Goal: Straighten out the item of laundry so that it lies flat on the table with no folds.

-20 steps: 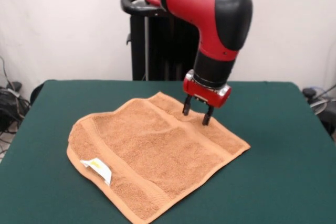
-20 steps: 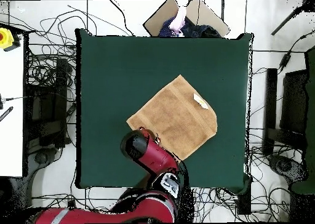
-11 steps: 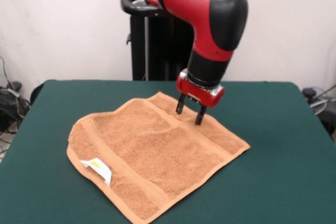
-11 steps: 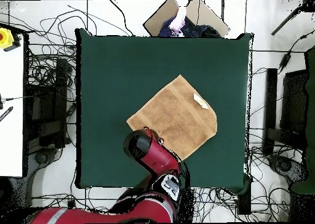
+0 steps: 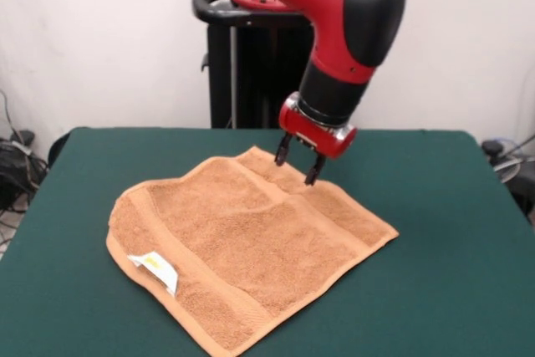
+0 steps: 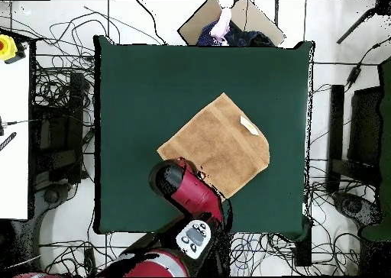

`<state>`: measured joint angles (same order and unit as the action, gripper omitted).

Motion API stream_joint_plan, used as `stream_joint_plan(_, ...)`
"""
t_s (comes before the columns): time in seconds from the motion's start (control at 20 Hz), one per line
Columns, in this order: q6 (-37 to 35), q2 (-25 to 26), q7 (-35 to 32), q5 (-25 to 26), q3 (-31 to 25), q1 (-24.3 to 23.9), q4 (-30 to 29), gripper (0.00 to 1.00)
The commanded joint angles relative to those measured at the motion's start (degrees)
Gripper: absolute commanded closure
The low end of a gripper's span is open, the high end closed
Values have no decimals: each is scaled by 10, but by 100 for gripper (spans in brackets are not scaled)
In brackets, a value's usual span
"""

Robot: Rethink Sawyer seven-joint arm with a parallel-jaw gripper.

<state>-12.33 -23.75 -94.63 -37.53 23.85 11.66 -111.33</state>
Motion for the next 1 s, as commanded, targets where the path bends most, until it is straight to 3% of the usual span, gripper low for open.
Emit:
stream_joint_plan(0.05, -5, -2, -176, -43, -40, -20, 51, 0)
stream_joint_plan(0.25, 68, -36, -166, -35, -116, -64, 24, 0)
stream_joint_plan(0.85, 180, -55, -189, 12, -230, -132, 3, 0)
stream_joint_plan(0.9, 183, -54, -187, 13, -233, -133, 3, 0)
stream_joint_plan(1.0, 152, -36, -167, -22, -183, -88, 24, 0)
